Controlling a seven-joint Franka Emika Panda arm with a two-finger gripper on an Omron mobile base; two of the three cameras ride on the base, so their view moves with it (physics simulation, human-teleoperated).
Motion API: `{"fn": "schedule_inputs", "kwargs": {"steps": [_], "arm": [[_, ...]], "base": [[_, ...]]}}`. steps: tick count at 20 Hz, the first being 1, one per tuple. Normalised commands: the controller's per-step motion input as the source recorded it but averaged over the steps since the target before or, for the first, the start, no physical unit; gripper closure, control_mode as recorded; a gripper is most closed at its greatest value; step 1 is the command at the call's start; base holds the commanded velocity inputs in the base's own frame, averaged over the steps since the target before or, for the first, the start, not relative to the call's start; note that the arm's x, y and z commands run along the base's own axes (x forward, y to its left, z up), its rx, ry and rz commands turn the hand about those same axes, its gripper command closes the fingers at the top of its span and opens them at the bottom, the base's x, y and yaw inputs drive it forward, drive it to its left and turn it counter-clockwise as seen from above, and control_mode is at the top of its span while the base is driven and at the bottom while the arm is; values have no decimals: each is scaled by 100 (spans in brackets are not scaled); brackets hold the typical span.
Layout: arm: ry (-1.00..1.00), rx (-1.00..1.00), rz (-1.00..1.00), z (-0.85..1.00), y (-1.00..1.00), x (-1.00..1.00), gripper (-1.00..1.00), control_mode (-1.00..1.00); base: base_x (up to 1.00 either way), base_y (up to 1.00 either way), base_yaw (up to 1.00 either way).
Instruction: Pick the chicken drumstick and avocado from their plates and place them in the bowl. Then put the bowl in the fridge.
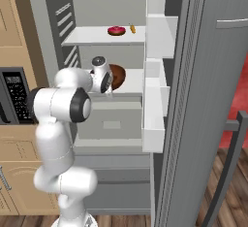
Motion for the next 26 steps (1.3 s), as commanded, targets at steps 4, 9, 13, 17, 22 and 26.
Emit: {"fn": "schedule_inputs", "kwargs": {"steps": [4,9,13,17,22,26], "arm": [[0,0,6,-9,0,57,100,-100],[0,0,4,-18,0,52,100,-100],[0,0,2,-23,0,51,100,-100],[0,0,2,-21,1,52,100,-100],[0,0,2,-23,3,49,100,-100],[0,0,2,-14,14,39,-100,-100]], "base": [[0,0,0],[0,0,0],[0,0,0],[0,0,0],[0,0,0],[0,0,0]]}}
